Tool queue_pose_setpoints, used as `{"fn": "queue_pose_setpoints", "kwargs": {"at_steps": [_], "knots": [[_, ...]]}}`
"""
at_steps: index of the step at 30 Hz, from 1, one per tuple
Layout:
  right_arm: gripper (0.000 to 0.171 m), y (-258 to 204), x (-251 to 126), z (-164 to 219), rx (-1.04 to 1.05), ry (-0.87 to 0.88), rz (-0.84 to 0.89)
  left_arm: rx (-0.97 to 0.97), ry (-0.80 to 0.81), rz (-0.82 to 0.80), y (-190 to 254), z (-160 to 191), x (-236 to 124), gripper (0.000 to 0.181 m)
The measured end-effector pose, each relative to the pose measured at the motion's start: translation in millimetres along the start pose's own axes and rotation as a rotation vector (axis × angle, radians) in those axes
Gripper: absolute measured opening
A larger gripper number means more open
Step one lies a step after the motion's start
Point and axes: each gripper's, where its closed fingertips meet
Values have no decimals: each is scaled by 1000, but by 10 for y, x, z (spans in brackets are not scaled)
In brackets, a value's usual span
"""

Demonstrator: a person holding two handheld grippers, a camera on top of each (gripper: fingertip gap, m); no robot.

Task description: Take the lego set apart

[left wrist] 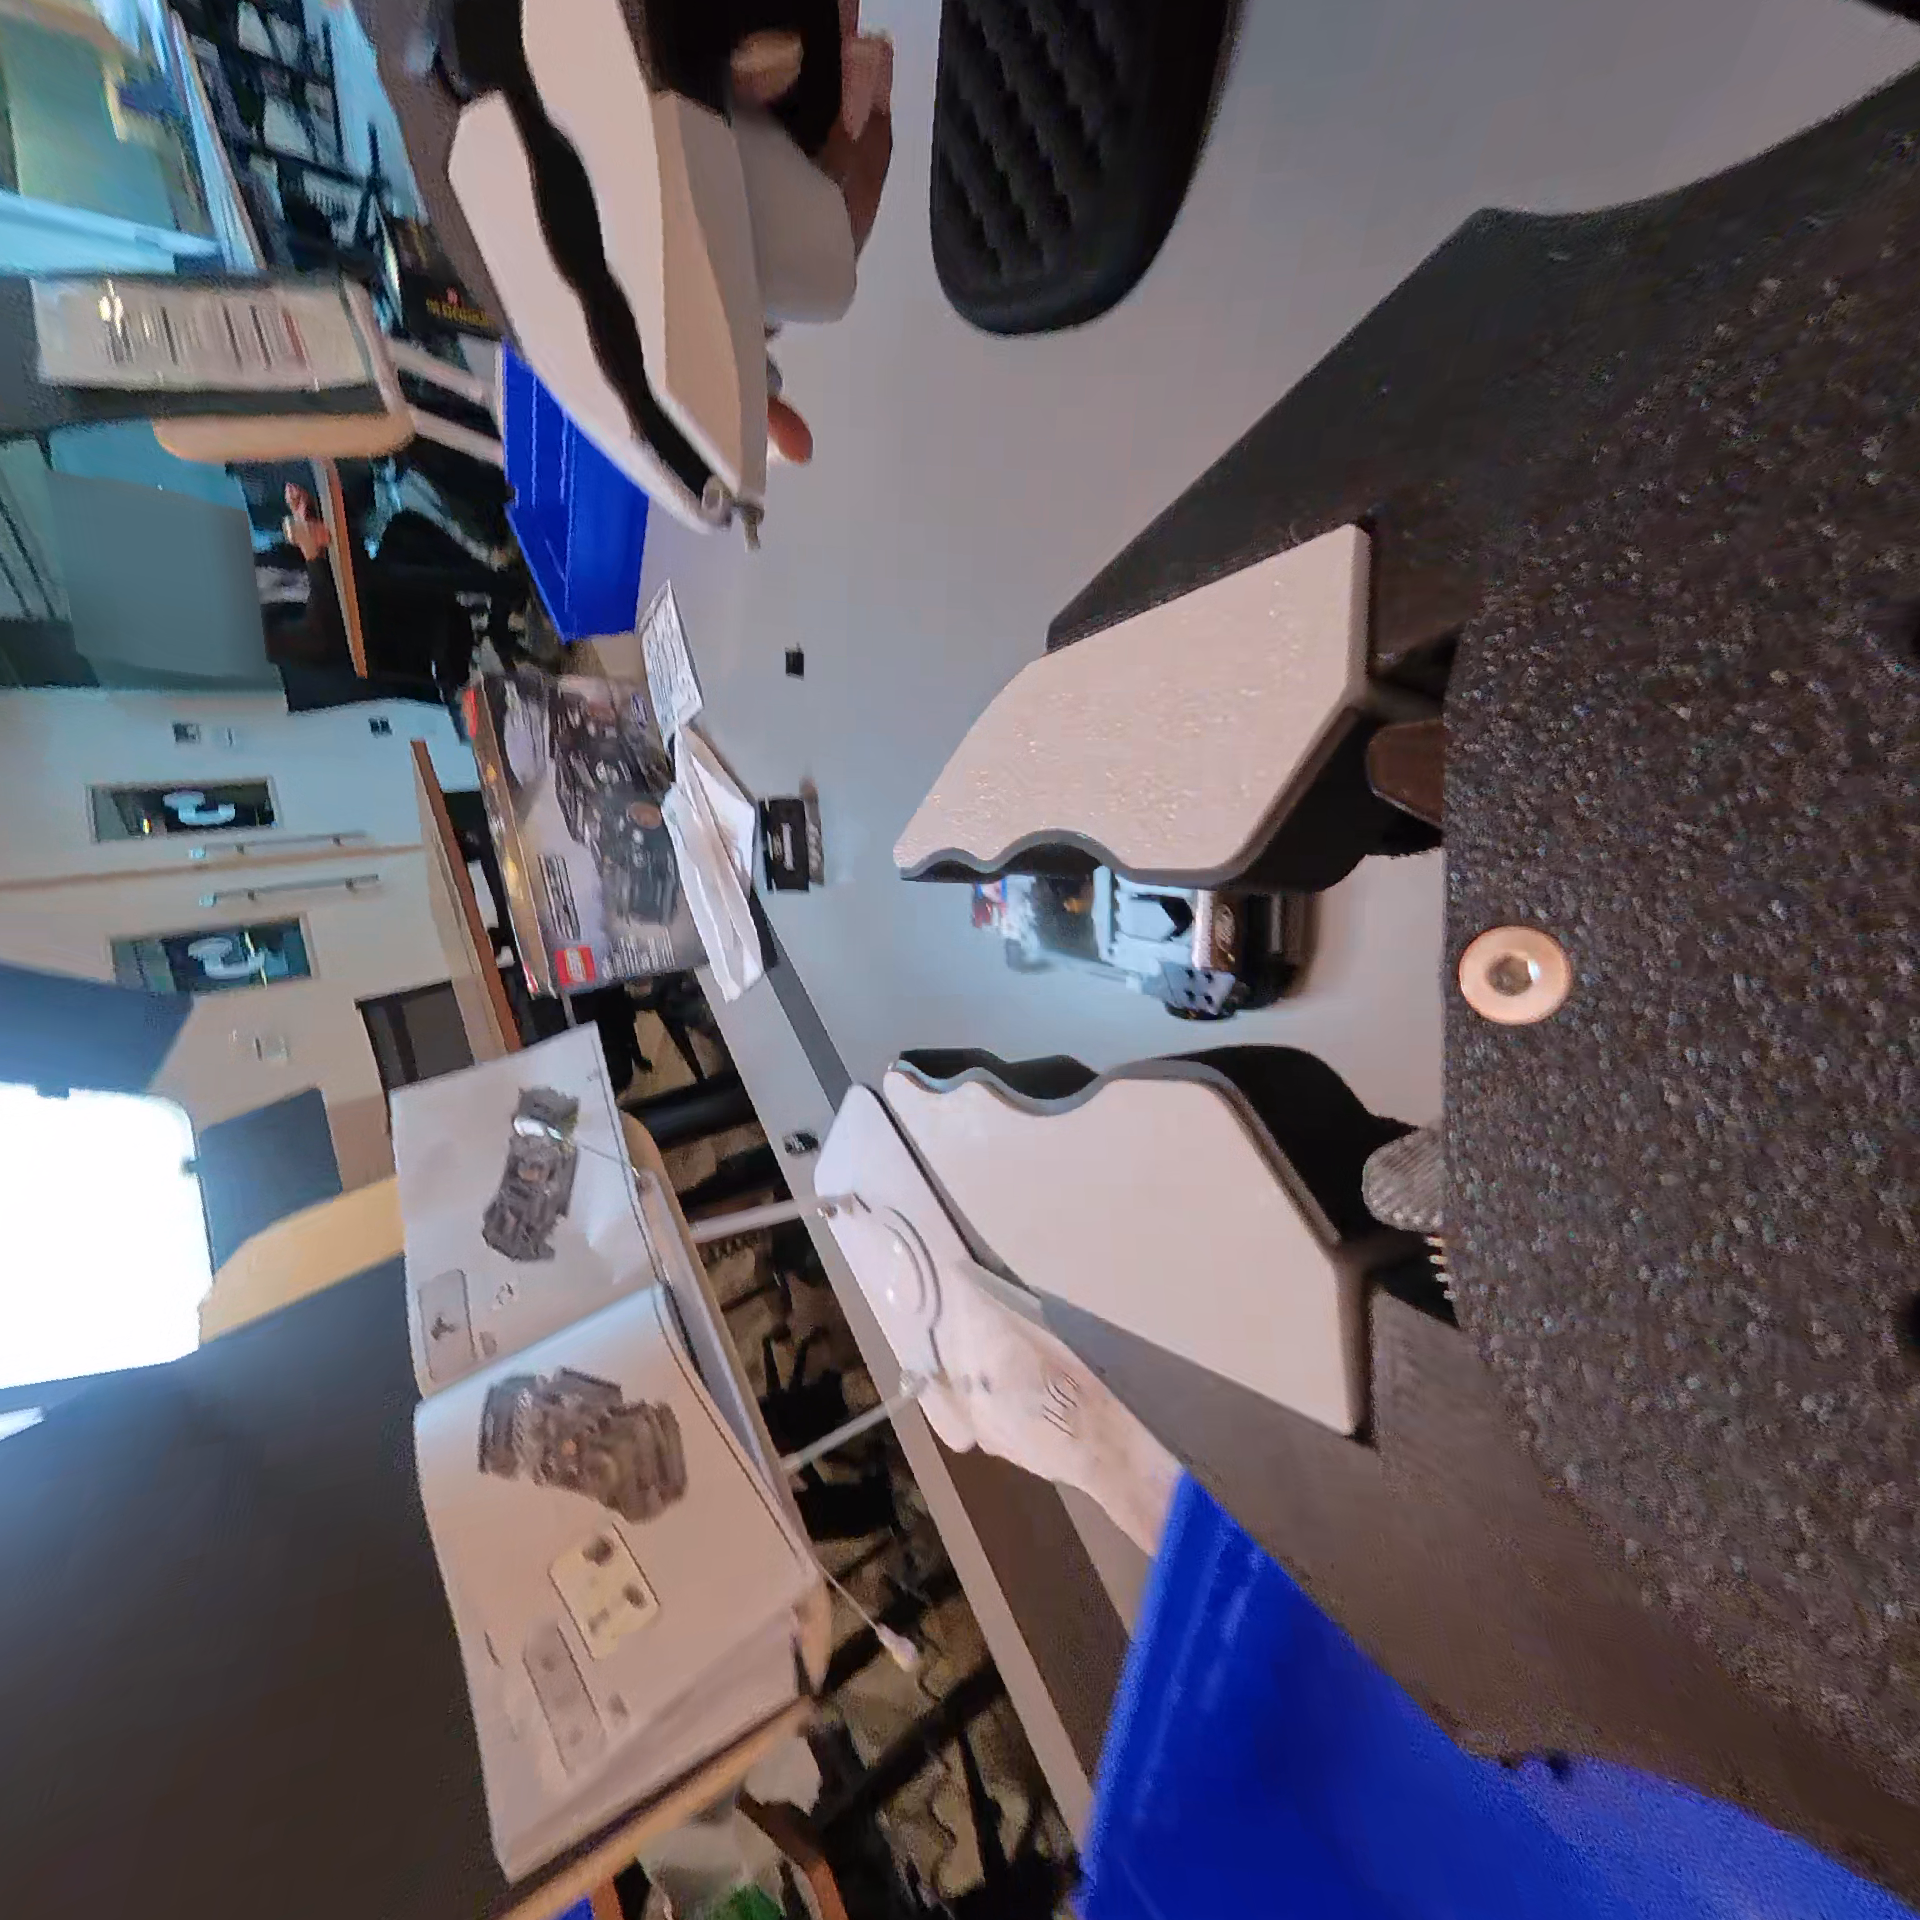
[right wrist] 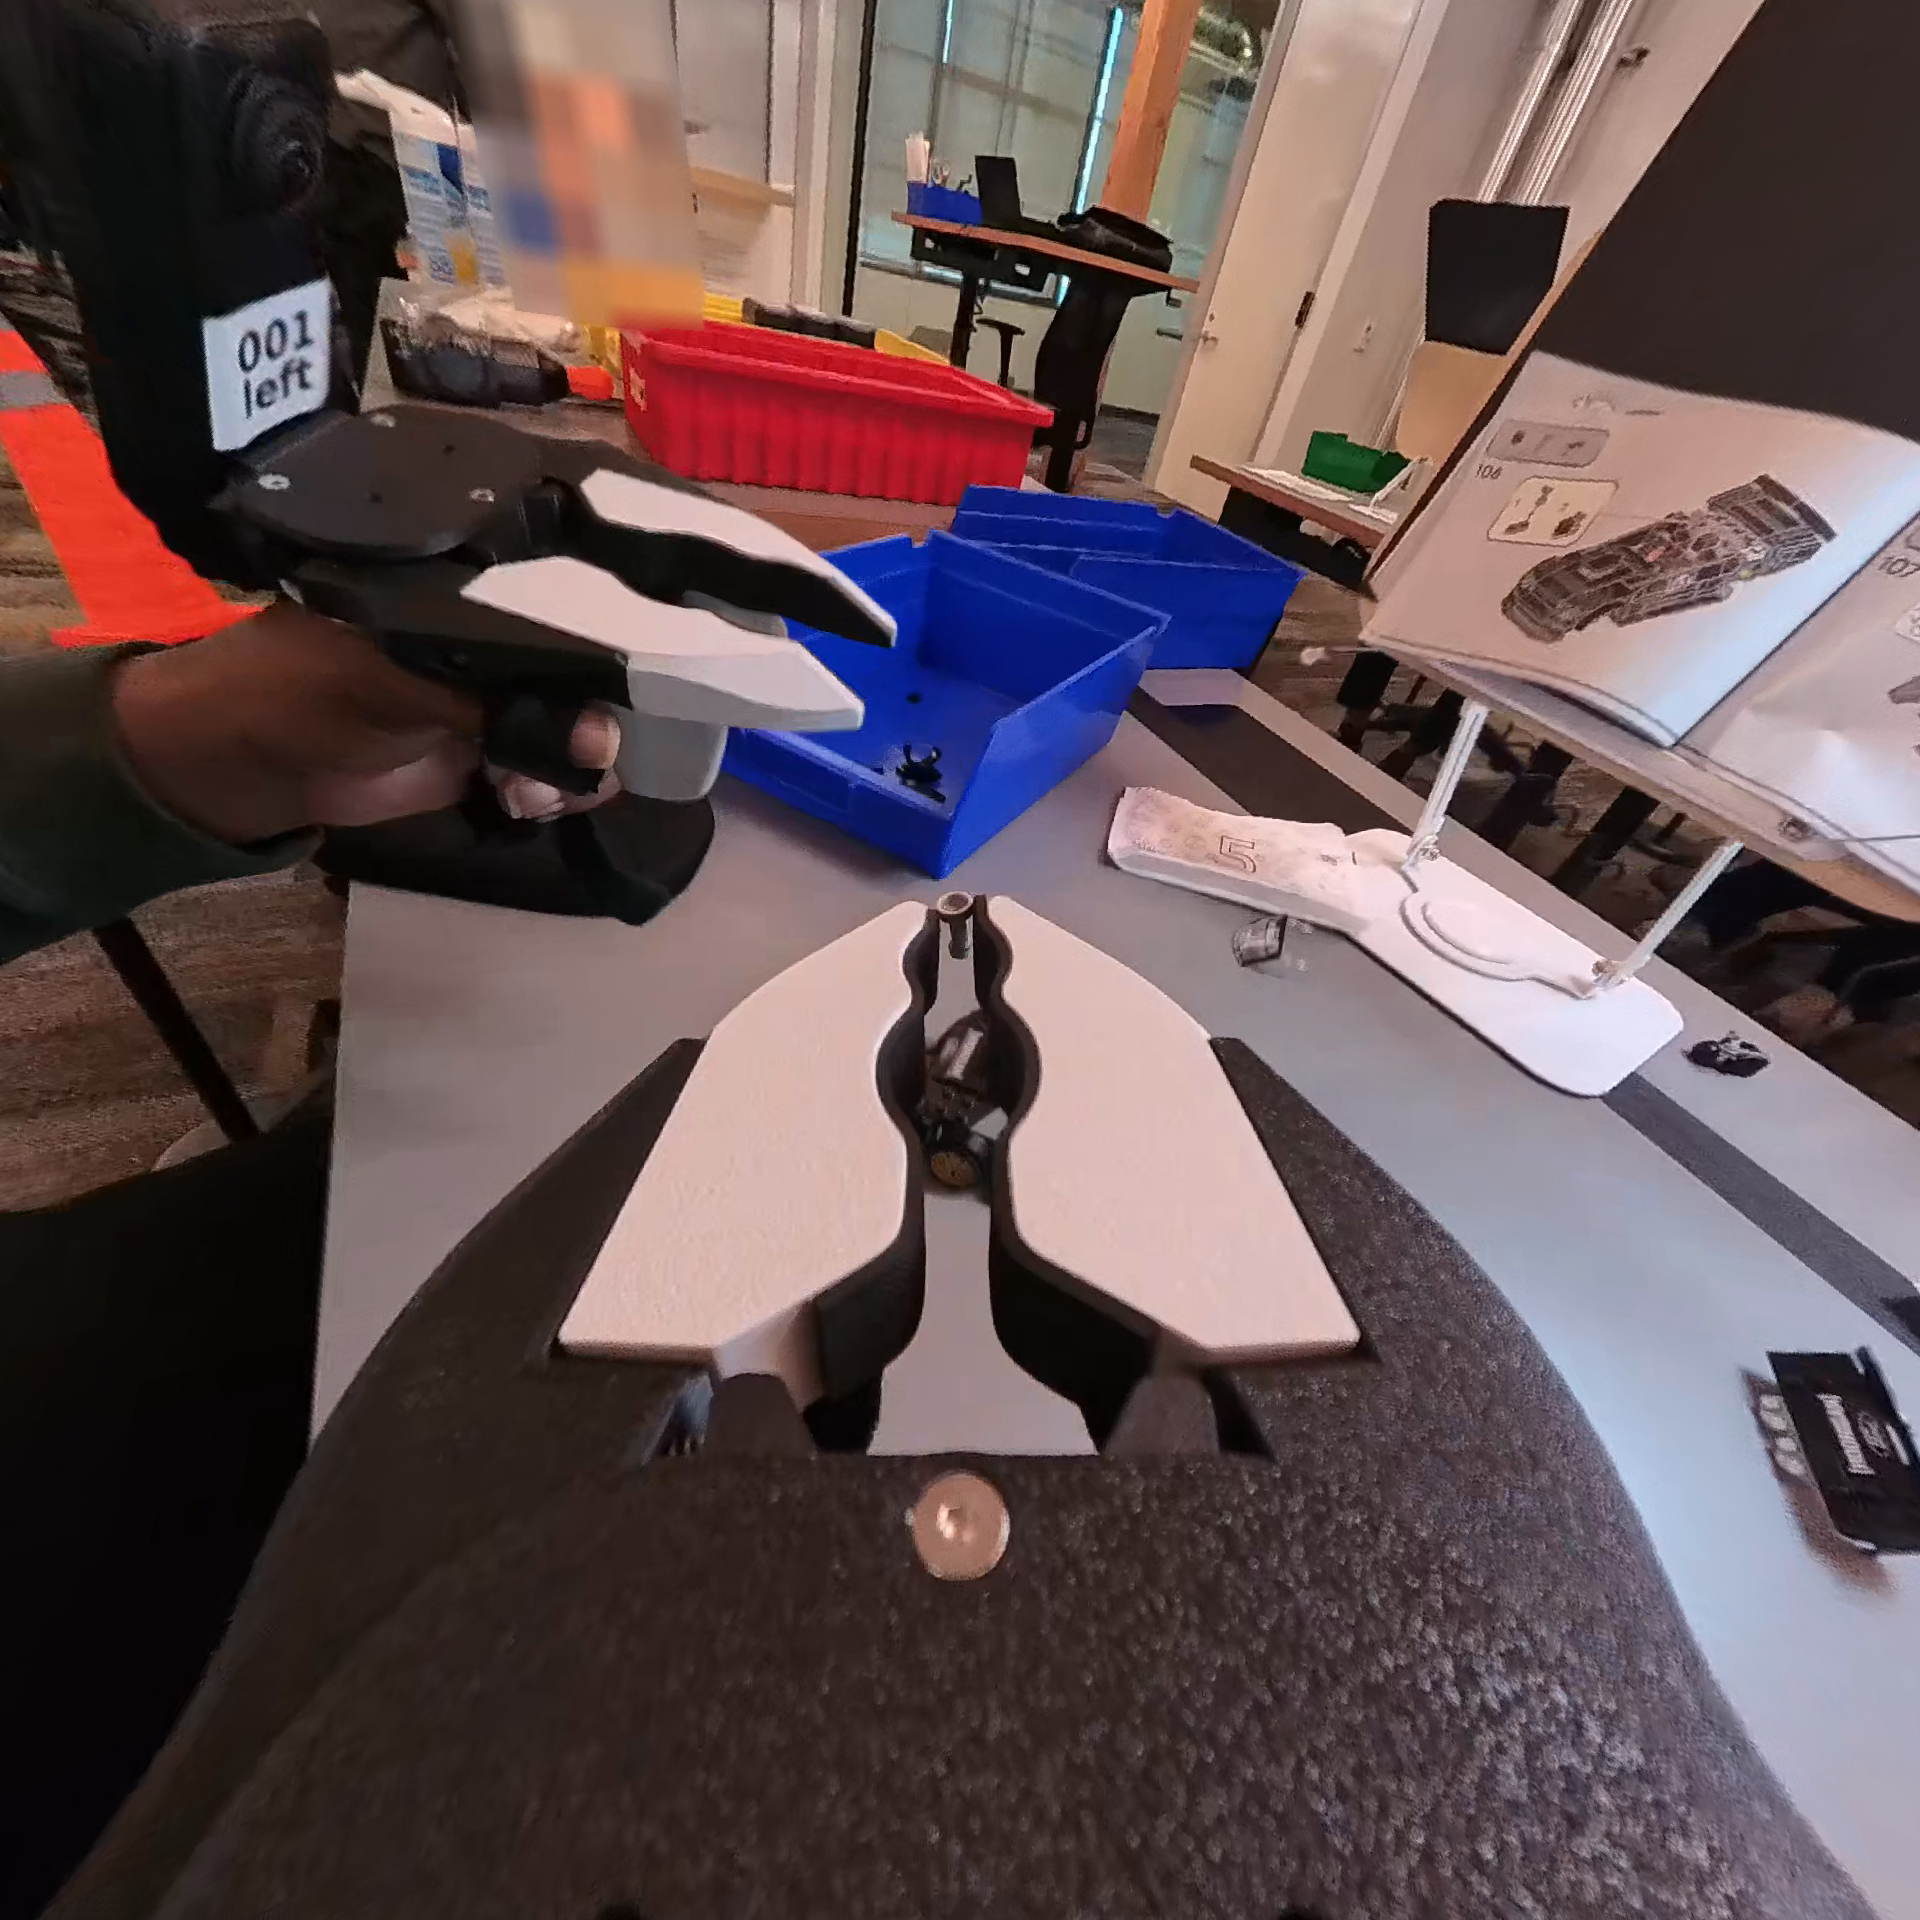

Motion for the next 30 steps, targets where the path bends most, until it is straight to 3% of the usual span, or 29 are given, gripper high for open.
{"fn": "queue_pose_setpoints", "kwargs": {"at_steps": [8, 16, 25, 30], "knots": [[6, -107, 209, -208, 51, 47, -106, 214, 38, 250, 432, -196, 37, 19], [6, -167, 432, -155, 180, 44, -253, 373, 84, 309, 416, -104, 115, 13], [6, -273, 463, -54, 271, -14, -372, 415, 83, 349, 514, -12, 40, 3], [6, -338, 514, 42, 316, -19, -422, 317, 76, 384, 511, 108, -14, 3]]}}
Point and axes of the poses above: each gripper's, where its closed fingertips meet, x out along the fingers, z out of its underside, y = z × x across the jaws, and after that the axes turned 2 degrees about x, right-handed
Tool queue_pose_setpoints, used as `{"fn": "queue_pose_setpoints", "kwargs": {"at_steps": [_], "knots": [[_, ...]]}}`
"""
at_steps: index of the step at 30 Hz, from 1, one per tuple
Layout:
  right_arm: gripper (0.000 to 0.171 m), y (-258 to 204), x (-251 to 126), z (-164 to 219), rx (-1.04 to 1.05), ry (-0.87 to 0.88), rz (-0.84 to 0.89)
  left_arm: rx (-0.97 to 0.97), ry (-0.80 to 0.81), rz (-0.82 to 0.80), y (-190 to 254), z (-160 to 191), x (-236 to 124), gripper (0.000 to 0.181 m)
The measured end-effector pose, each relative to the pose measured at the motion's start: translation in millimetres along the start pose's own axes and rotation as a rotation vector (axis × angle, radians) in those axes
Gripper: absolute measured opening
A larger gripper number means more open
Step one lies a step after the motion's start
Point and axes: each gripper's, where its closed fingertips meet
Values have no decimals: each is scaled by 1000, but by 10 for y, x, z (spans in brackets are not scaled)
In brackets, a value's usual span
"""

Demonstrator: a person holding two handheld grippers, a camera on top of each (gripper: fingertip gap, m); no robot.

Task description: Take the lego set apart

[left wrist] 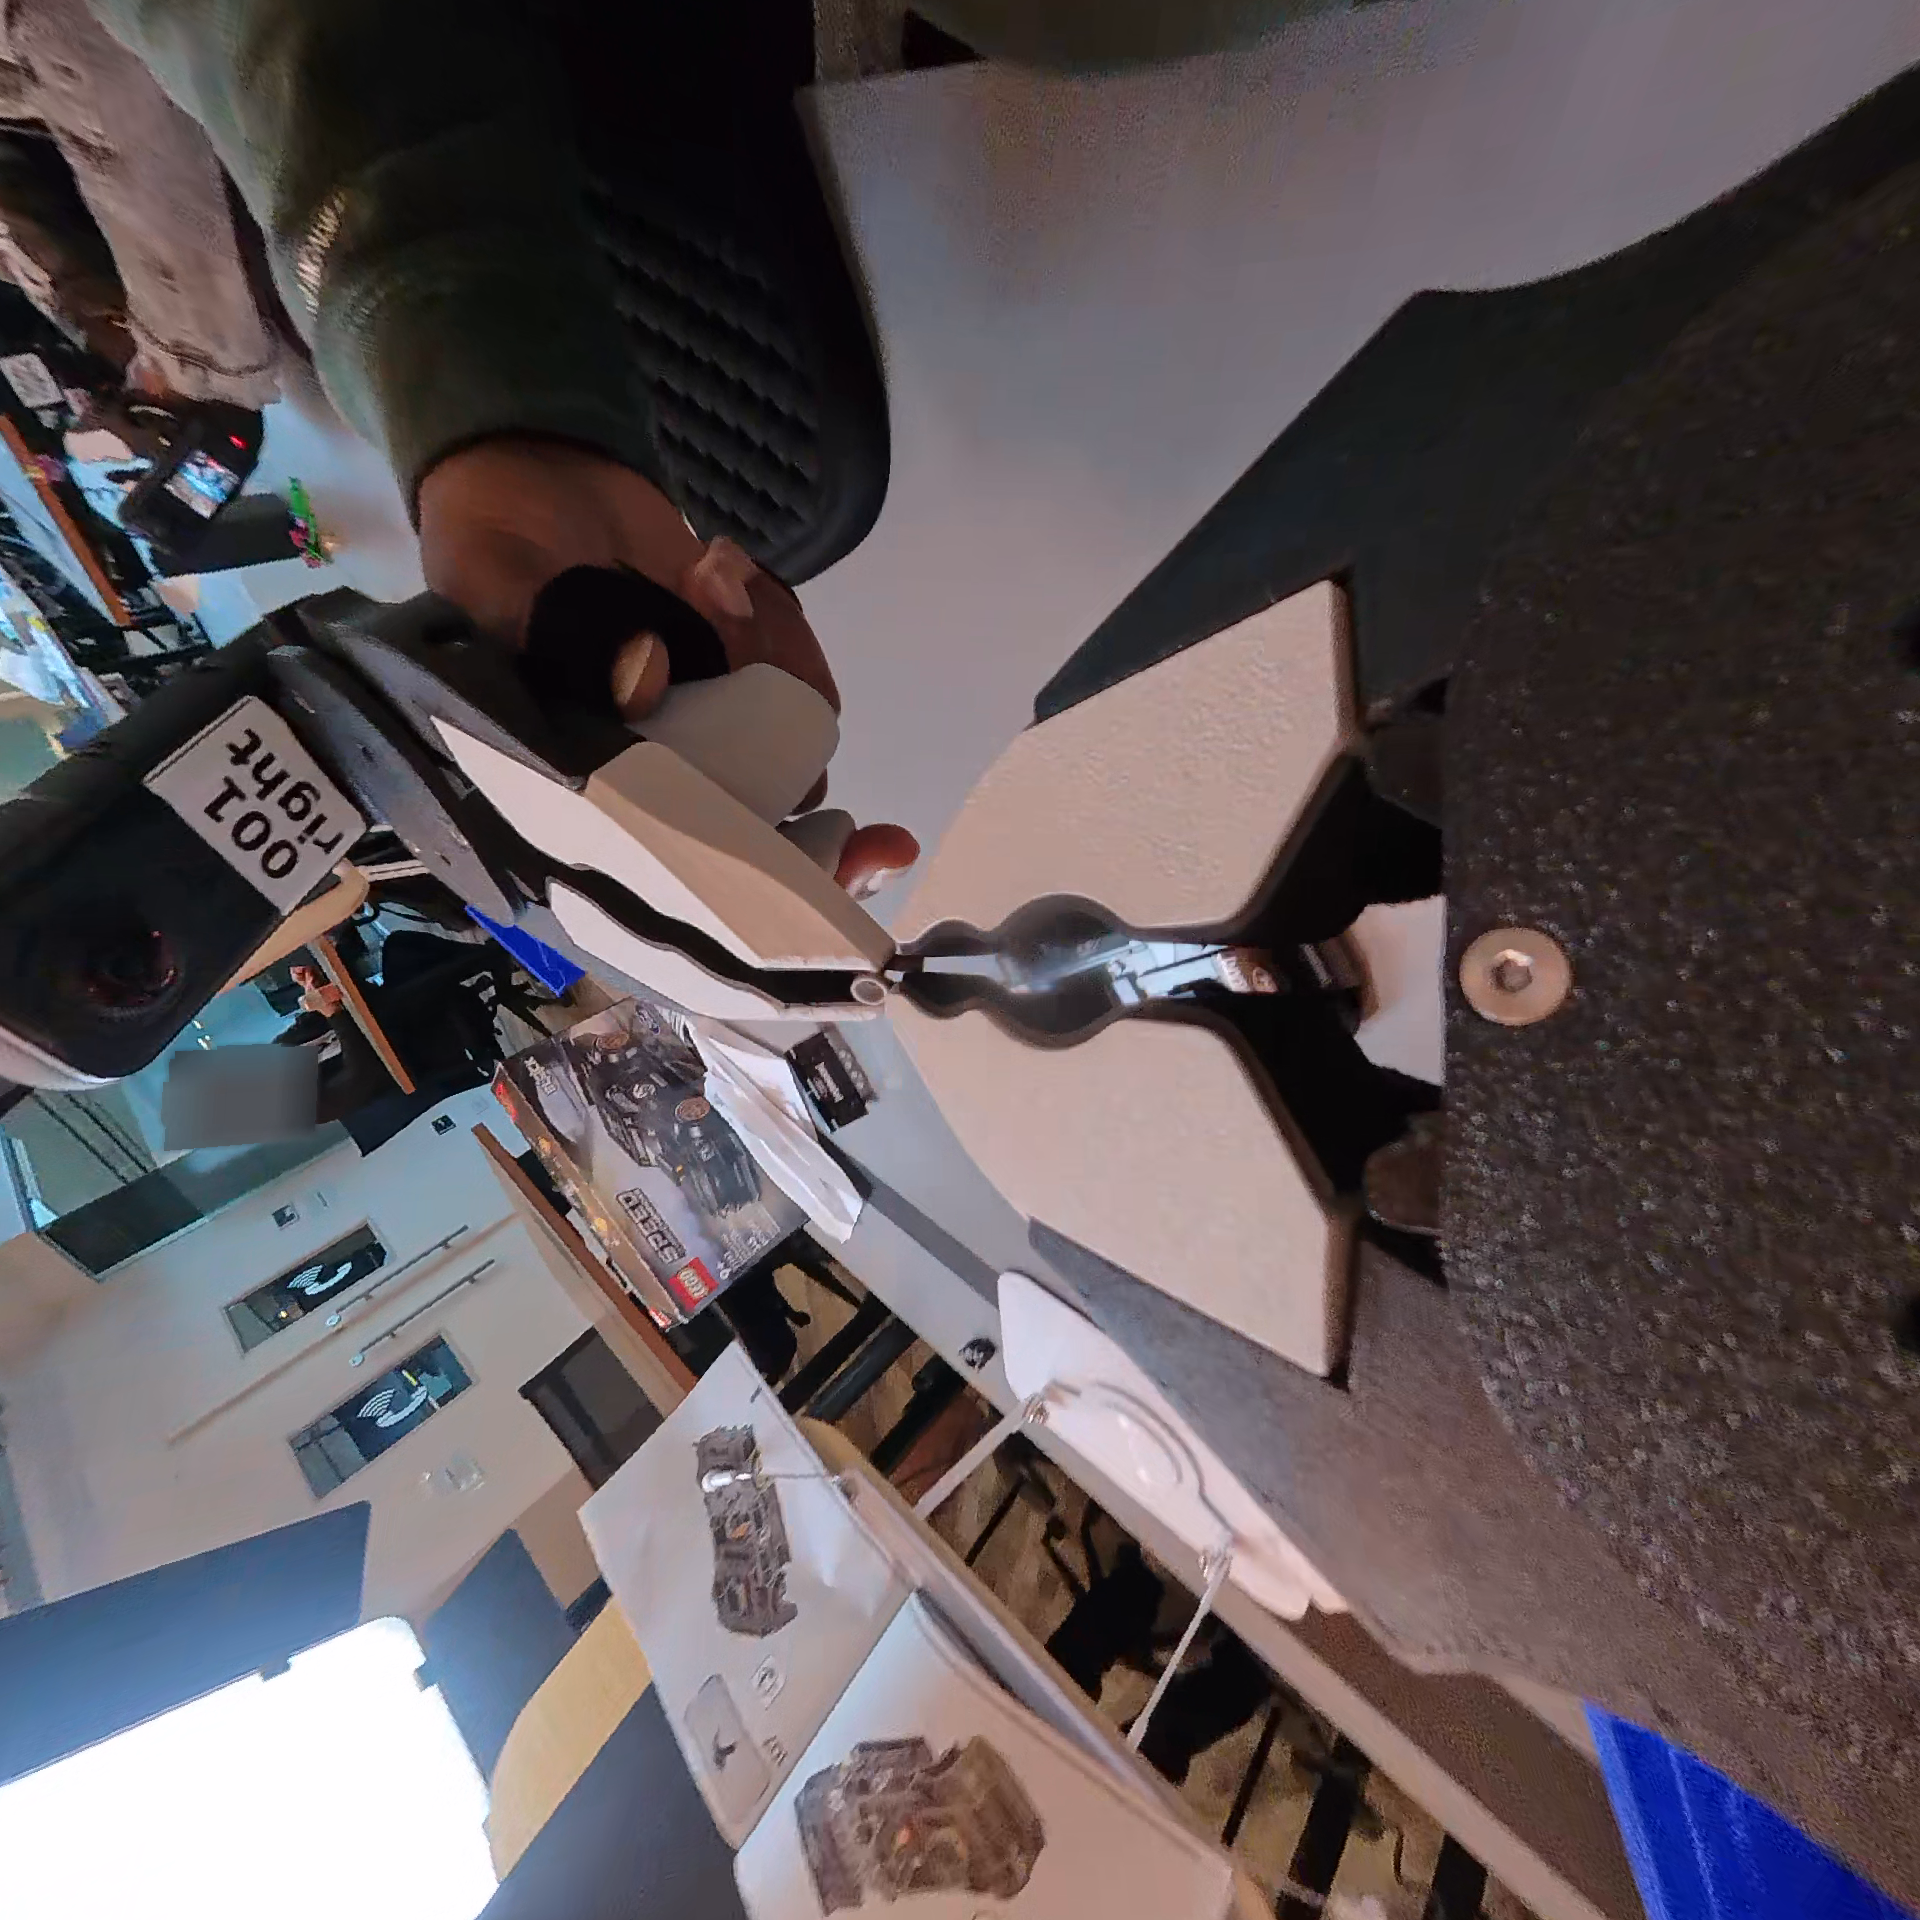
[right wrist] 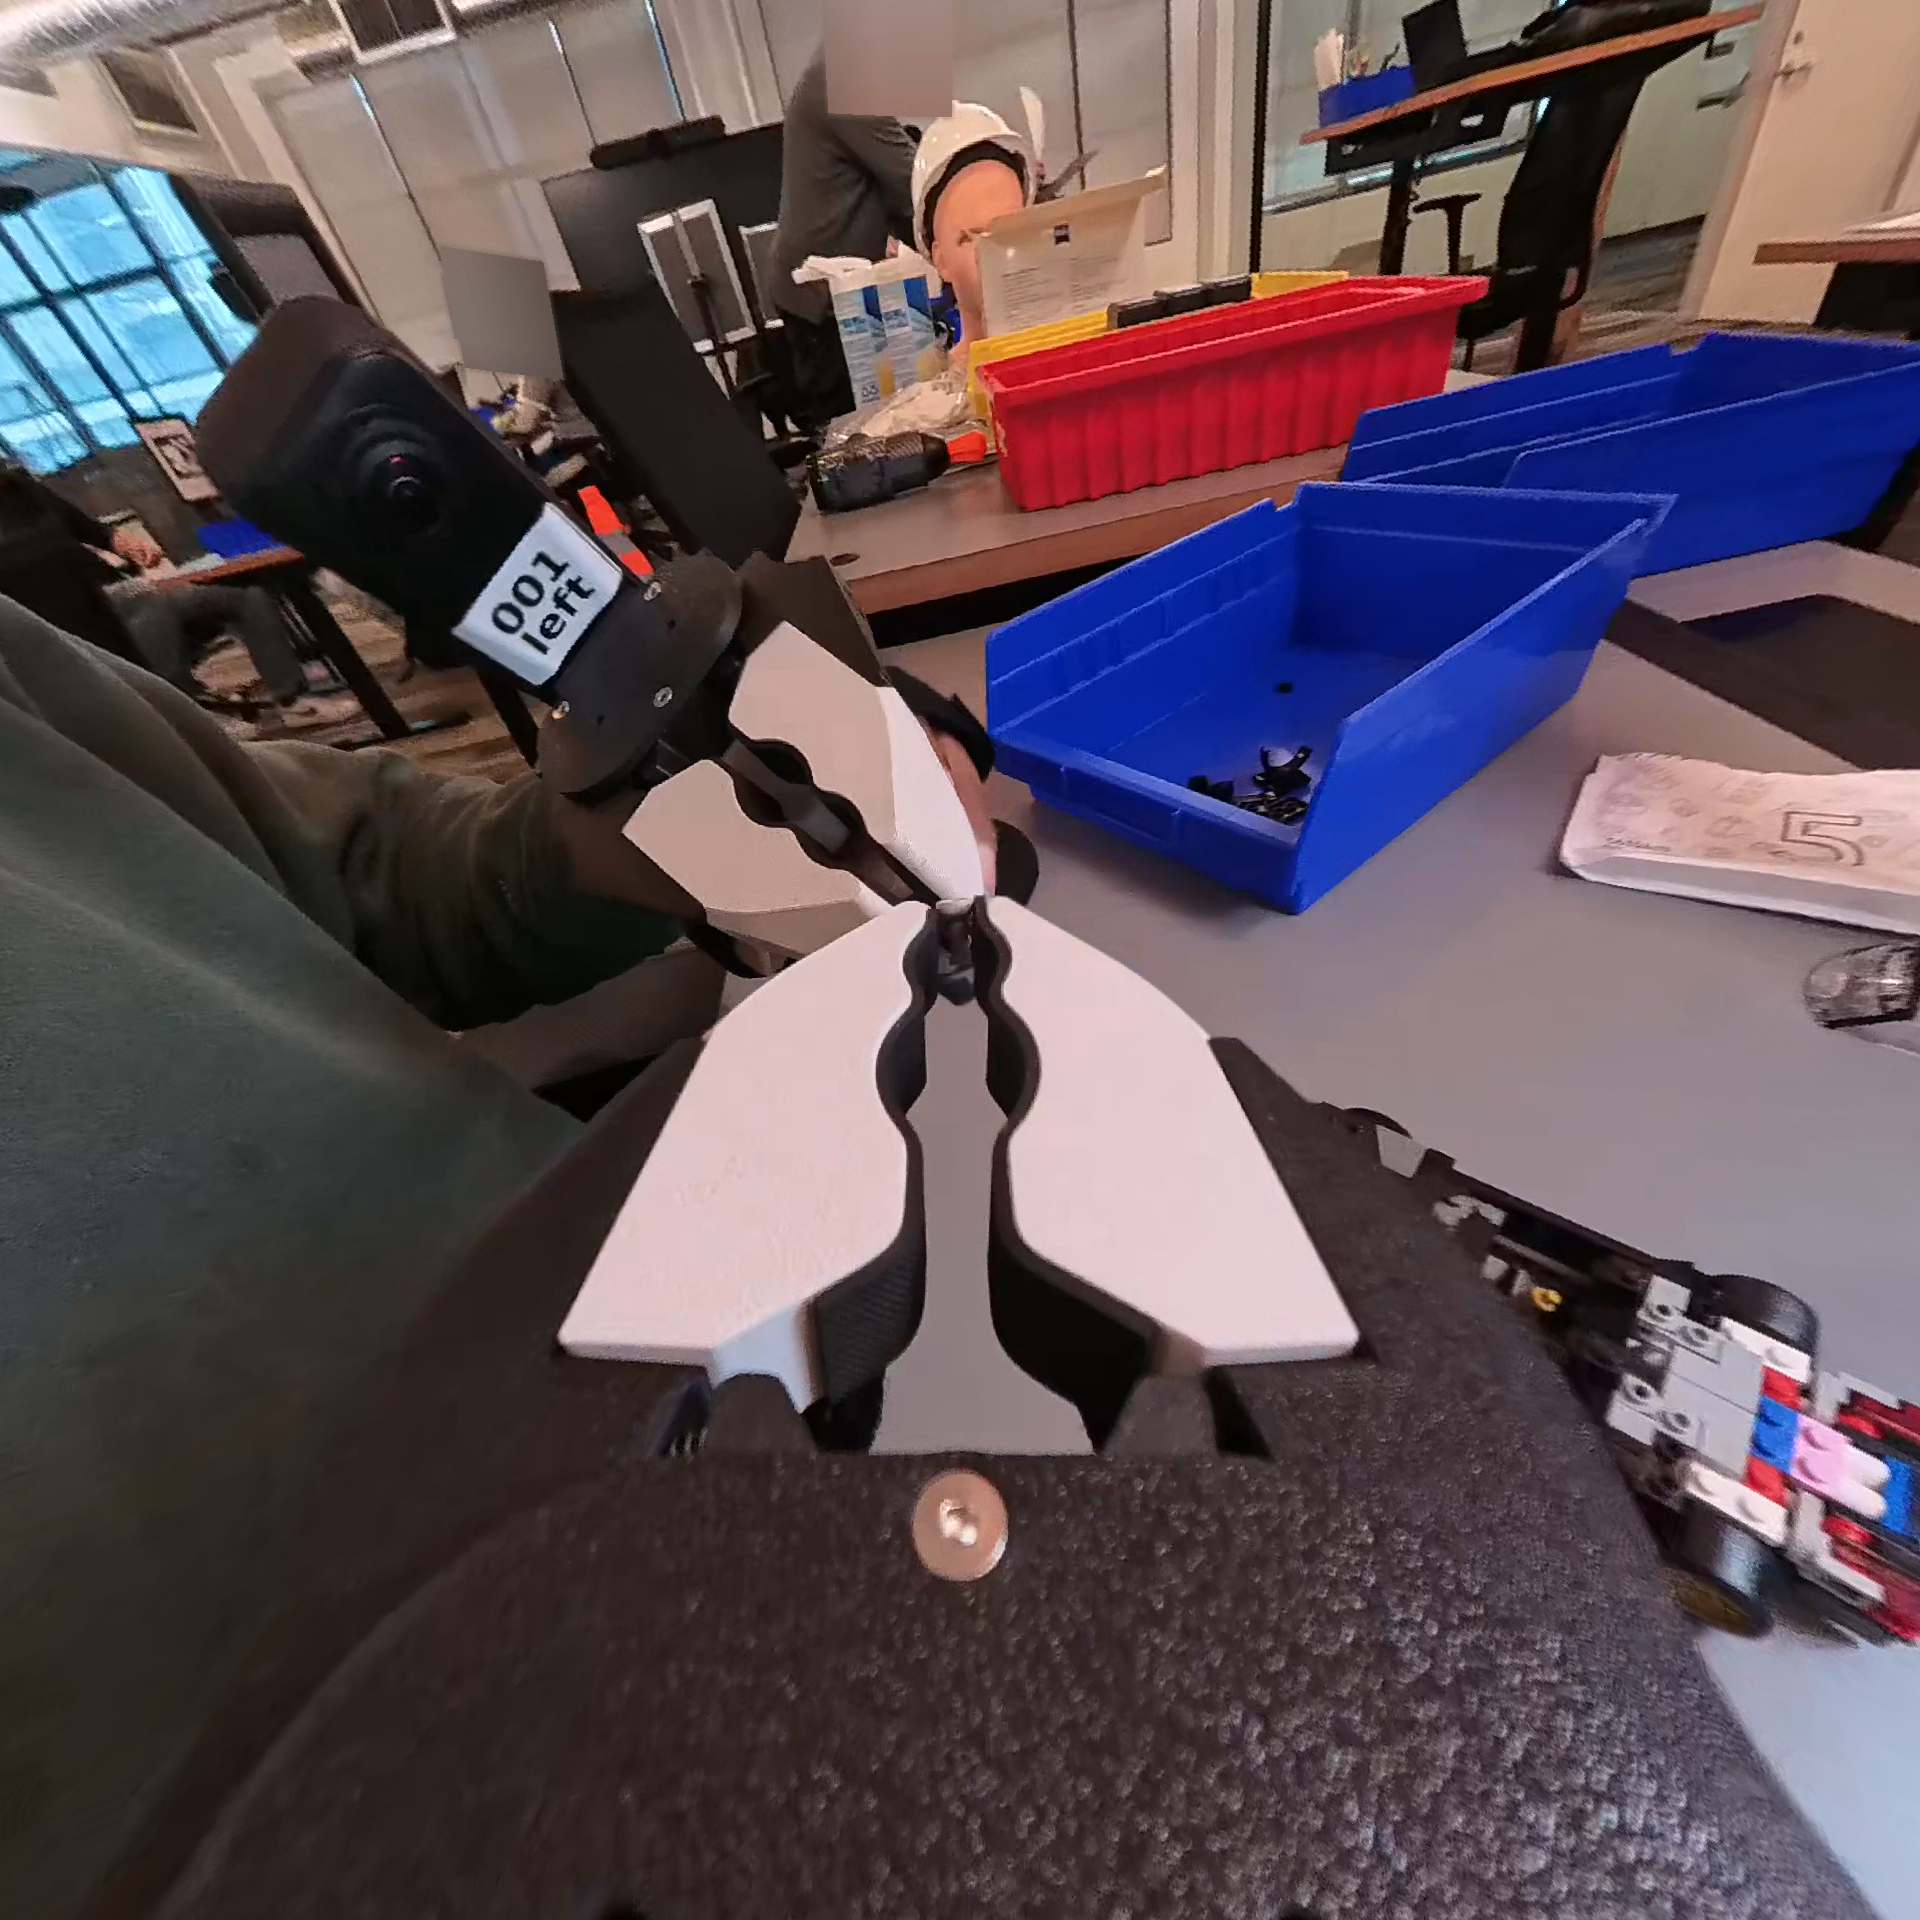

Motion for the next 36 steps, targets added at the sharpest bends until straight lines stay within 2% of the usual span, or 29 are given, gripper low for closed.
{"fn": "queue_pose_setpoints", "kwargs": {"at_steps": [4, 8, 14, 18, 22, 29, 32, 36], "knots": [[15, 76, 56, -4, -1, 33, -15, -83, -14, -22, -100, 172, -122, 2], [17, 375, -16, -42, -52, 43, 71, -128, -87, -162, -629, 441, -439, 3], [17, 1124, -304, 73, -185, 44, 373, -307, -407, -300, -1409, 1430, -910, 3], [16, 1473, -545, 206, -205, 47, 535, -475, -541, -307, -1488, 1888, -953, 2], [15, 1660, -725, 262, -194, 51, 645, -545, -722, -342, -1509, 2212, -998, 3], [15, 1421, -1049, 206, -238, 13, 686, -581, -774, -405, -1599, 2343, -1035, 4], [15, 1321, -1229, 268, -197, 11, 676, -626, -757, -447, -1592, 2290, -1035, 19], [15, 1264, -1471, 399, -179, -10, 673, -598, -689, -523, -1611, 2112, -935, 27]]}}
Point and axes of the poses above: each gripper's, where its closed fingertips meet, x out along the fingers, z out of its underside, y = z × x across the jaws, and after that the axes turned 2 degrees about x, right-handed
